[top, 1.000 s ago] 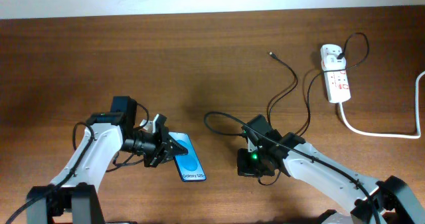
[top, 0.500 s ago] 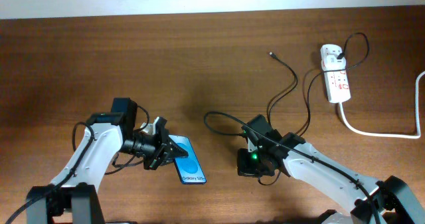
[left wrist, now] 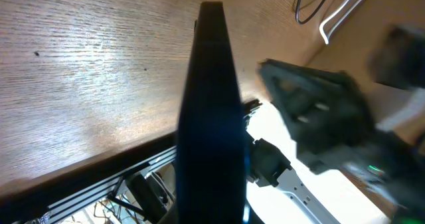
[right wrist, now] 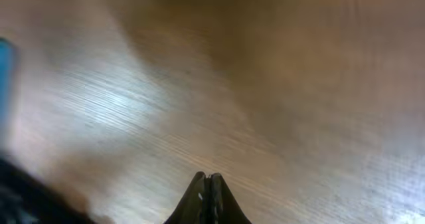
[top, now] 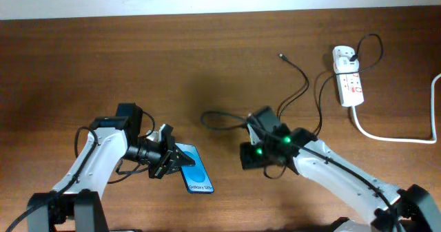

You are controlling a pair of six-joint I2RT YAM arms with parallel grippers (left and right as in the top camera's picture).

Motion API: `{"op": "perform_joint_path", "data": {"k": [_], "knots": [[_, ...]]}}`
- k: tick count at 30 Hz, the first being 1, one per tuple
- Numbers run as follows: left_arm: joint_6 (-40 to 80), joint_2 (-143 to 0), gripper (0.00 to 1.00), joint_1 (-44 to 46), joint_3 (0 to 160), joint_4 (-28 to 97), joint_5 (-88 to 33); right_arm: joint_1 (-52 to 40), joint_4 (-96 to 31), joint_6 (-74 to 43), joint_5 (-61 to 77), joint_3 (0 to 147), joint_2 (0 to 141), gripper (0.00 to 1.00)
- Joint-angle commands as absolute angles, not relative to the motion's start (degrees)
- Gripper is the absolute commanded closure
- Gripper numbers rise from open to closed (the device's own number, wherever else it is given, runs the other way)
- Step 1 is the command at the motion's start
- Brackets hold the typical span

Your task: Plug charger to phone and switch on socket

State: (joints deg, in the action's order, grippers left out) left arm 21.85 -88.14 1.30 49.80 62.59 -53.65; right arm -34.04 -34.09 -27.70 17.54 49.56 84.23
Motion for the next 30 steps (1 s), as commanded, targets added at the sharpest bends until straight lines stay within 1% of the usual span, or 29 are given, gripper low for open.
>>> {"op": "perform_joint_path", "data": {"k": [1, 5, 9, 11, 12, 13, 15, 17, 18, 21, 22, 23, 24, 26, 27, 28, 30], "knots": [[20.93, -88.36, 1.0, 1.1, 49.84, 62.81, -56.38, -33.71, -38.94, -23.75, 12.12, 57.69, 83.94, 0.96], [20.93, -88.36, 1.0, 1.1, 49.84, 62.89, -56.38, -33.69, -46.74, -23.75, -0.67, 67.0, 83.94, 0.96], [20.91, -88.36, 1.0, 1.1, 49.84, 62.87, -56.36, -32.4, -45.98, -23.75, -12.82, 69.91, 83.96, 0.96], [20.91, -88.36, 1.0, 1.1, 49.84, 62.87, -56.36, -29.43, -44.07, -20.49, -14.0, 70.15, 83.96, 0.95], [20.91, -88.36, 1.0, 1.1, 49.84, 62.87, -56.34, -26.83, -43.35, -19.44, -13.54, 70.15, 84.09, 0.9], [20.91, -88.36, 1.0, 1.1, 49.84, 62.87, -56.34, -24.75, -42.92, -19.14, -12.64, 70.15, 84.31, 0.88], [20.93, -88.36, 1.0, 1.1, 49.84, 62.87, -56.16, -17.91, -40.38, -15.27, -6.26, 70.22, 85.47, 0.87], [20.91, -88.36, 1.0, 1.1, 49.84, 62.85, -56.16, -12.32, -34.46, -10.72, -1.19, 70.22, 88.2, 0.81], [20.93, -88.36, 1.0, 1.1, 49.84, 62.85, -56.16, -11.18, -32.51, -9.41, -0.58, 70.22, 89.69, 0.77], [20.93, -88.36, 1.0, 1.1, 49.84, 62.85, -56.16, -9.93, -29.3, -5.08, -0.47, 73.17, 97.58, 0.67], [20.93, -88.36, 1.0, 1.1, 49.84, 62.87, -56.18, -9.67, -29.1, -4.69, -0.45, 76.31, 102.02, 0.66], [20.93, -88.36, 1.0, 1.1, 49.84, 62.87, -56.18, -9.56, -29.36, -4.67, -0.51, 79.9, 106.06, 0.63], [20.93, -88.36, 1.0, 1.1, 49.84, 62.87, -56.18, -9.34, -30.61, -4.62, -0.6, 86.08, 112.12, 0.56], [20.93, -88.36, 1.0, 1.1, 49.84, 62.87, -56.18, -9.26, -33.52, -2.46, -0.71, 94.72, 119.57, 0.5], [20.93, -88.36, 1.0, 1.1, 49.84, 62.87, -56.18, -9.26, -35.03, -0.86, -1.93, 98.56, 122.85, 0.45], [20.93, -88.36, 1.0, 1.1, 49.84, 62.87, -56.18, -9.23, -36.75, -0.16, -6.26, 103.33, 127.07, 0.43], [20.93, -88.36, 1.0, 1.1, 49.84, 62.89, -56.16, -8.75, -37.36, 0.97, -8.43, 106.52, 130.39, 0.42]]}}
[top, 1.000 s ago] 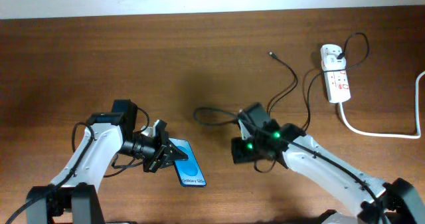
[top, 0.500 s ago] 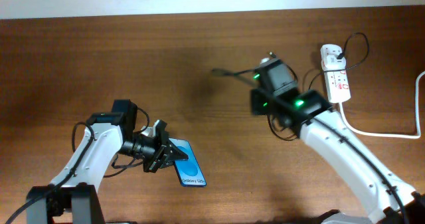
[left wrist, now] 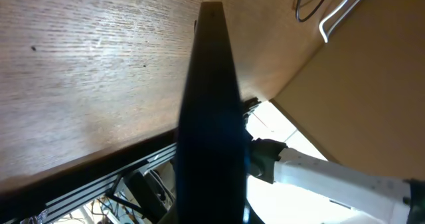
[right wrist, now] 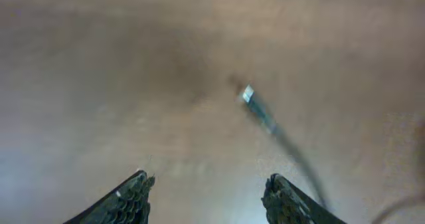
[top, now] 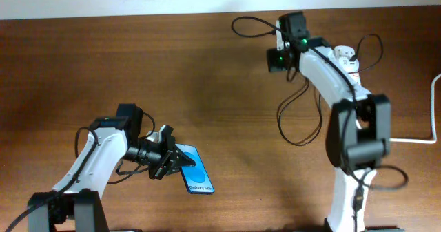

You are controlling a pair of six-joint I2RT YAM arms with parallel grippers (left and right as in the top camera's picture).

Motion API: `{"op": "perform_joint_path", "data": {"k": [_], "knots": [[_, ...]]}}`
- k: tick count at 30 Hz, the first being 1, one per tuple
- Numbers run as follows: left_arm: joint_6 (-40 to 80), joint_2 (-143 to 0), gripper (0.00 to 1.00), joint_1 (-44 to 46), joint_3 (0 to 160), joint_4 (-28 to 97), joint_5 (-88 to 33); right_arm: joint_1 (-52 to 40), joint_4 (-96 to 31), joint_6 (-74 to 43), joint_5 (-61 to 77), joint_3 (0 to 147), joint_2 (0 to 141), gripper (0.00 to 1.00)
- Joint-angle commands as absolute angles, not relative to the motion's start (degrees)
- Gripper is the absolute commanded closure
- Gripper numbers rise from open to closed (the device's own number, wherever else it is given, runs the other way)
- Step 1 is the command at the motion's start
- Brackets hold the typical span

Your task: Plug charger to phone and switch on socket

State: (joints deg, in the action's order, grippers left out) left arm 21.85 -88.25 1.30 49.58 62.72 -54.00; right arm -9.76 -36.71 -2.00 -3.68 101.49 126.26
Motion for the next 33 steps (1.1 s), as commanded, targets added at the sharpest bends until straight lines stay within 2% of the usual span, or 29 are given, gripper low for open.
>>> {"op": "perform_joint_path", "data": {"k": [1, 12, 13, 14, 17, 25, 30, 33], "knots": [[20.93, -88.36, 1.0, 1.1, 49.84, 62.87, -56.16, -8.03, -36.97, 1.26, -8.45, 107.24, 131.85, 0.41], [20.93, -88.36, 1.0, 1.1, 49.84, 62.85, -56.16, -0.73, -39.7, 1.28, -0.19, 107.13, 137.73, 0.4], [20.93, -88.36, 1.0, 1.1, 49.84, 62.85, -56.16, -0.73, -40.6, 1.28, -0.21, 107.13, 138.21, 0.49], [20.93, -88.36, 1.0, 1.1, 49.84, 62.85, -56.16, -0.73, -41.28, 1.23, -0.16, 107.09, 138.28, 0.62], [20.93, -88.36, 1.0, 1.1, 49.84, 62.85, -56.16, -0.73, -45.65, 1.23, 0.1, 107.09, 138.28, 0.94], [20.91, -88.36, 1.0, 1.1, 49.84, 62.63, -55.48, -4.08, -63.61, 1.32, 13.15, 107.09, 138.26, 0.96], [20.91, -88.36, 1.0, 1.1, 49.84, 62.67, -55.51, -16.49, -74.22, 2.98, 13.32, 107.04, 137.95, 0.96], [20.91, -88.36, 1.0, 1.1, 49.84, 62.67, -55.51, -23.0, -76.05, 0.97, 13.3, 107.04, 137.95, 0.96]]}}
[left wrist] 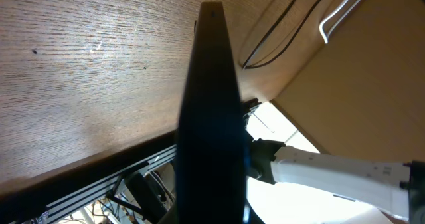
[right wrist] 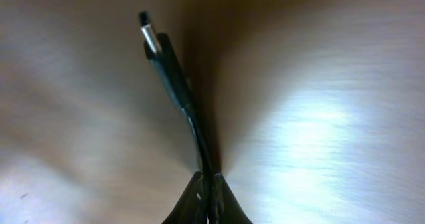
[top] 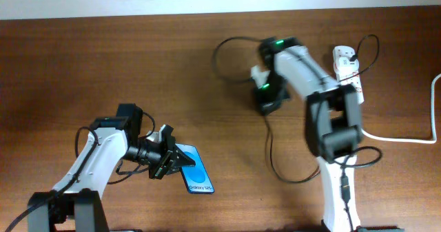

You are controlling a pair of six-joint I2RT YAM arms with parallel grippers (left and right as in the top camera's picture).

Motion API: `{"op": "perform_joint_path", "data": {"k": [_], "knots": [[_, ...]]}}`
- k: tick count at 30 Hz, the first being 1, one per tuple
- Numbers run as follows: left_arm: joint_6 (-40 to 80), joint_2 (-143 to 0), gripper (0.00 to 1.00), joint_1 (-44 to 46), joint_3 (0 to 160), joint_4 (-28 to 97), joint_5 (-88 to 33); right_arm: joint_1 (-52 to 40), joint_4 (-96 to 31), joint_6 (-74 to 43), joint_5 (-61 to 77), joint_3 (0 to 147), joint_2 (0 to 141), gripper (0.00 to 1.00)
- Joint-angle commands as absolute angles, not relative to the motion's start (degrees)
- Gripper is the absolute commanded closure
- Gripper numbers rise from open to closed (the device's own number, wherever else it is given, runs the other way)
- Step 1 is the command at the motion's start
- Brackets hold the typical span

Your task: Plug charger to phone and switch on socket

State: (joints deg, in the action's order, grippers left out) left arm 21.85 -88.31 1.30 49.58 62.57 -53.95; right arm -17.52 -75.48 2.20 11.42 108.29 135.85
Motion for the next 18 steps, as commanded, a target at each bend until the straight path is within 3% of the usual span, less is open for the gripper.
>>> {"op": "perform_joint_path", "data": {"k": [1, 5, 18], "knots": [[20.91, -88.36, 1.0, 1.1, 49.84, 62.67, -55.51, -24.99, -76.14, -0.67, 13.32, 107.04, 137.95, 0.95], [20.91, -88.36, 1.0, 1.1, 49.84, 62.65, -55.51, -29.5, -76.53, -0.89, 12.91, 107.72, 137.93, 0.76], [20.91, -88.36, 1.0, 1.1, 49.84, 62.65, -55.07, -29.15, -81.65, 4.27, 12.88, 119.74, 136.09, 0.68]]}}
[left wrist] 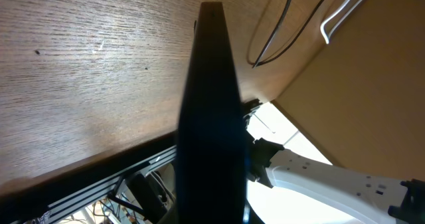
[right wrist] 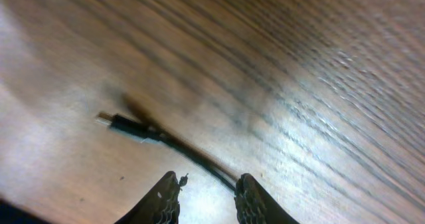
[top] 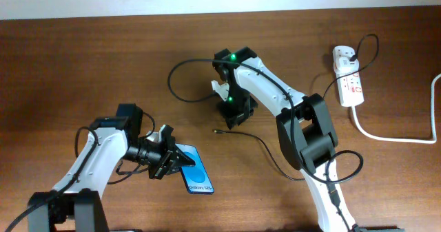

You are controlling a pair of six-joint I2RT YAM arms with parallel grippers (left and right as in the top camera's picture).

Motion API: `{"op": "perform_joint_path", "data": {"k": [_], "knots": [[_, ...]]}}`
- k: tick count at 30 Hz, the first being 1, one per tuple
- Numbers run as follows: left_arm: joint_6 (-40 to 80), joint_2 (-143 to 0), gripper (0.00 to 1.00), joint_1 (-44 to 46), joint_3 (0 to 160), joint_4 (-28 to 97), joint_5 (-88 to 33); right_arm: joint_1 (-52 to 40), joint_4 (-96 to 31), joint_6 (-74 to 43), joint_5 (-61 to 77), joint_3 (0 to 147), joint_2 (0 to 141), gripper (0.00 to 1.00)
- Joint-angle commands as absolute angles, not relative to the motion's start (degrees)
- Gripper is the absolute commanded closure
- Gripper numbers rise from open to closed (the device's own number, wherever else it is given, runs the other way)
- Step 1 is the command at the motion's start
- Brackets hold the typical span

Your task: Plug charger to phone and switch on socket

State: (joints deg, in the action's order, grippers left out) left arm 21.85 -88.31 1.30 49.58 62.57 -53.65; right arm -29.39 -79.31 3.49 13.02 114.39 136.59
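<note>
The blue-screened phone [top: 195, 173] stands on edge near the table's front, with my left gripper [top: 169, 162] shut on it; the left wrist view shows it as a dark edge-on slab [left wrist: 212, 117]. The black charger cable's plug [top: 218, 130] lies loose on the wood at mid-table, a little beyond and to the right of the phone. My right gripper [top: 231, 113] hovers just behind it, open, and the right wrist view has the plug [right wrist: 123, 125] ahead of the open gripper [right wrist: 208, 179], with the cable [right wrist: 199, 163] running just ahead of the fingertips. The white socket strip [top: 349, 77] lies at the far right.
The black cable loops [top: 186, 77] behind the right gripper and trails right to the strip. A white mains lead [top: 393, 138] runs from the strip off the right edge. In the left wrist view the table's front edge [left wrist: 119, 154] lies close under the phone.
My right gripper was shut on the cable just behind the plug, farther right. Now it is open, farther left and nearer the phone, and the plug lies on the table. The left arm has not moved.
My left gripper held the phone on edge throughout. My right gripper was shut and empty near the phone, then open at the far side over the plug, then shut on the cable at mid-table. Now it is open and the plug lies nearer the phone.
</note>
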Motion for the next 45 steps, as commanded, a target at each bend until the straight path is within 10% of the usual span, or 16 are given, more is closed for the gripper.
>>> {"op": "perform_joint_path", "data": {"k": [1, 21, 45], "knots": [[20.91, -88.36, 1.0, 1.1, 49.84, 62.65, -55.09, -29.15, -84.36, 4.27, 12.91, 123.57, 136.09, 0.68], [20.91, -88.36, 1.0, 1.1, 49.84, 62.67, -55.09, -29.12, -97.34, 4.03, 6.59, 147.35, 133.93, 0.39], [20.91, -88.36, 1.0, 1.1, 49.84, 62.67, -55.09, -29.19, -97.32, -0.93, -2.22, 123.5, 99.79, 0.04]]}}
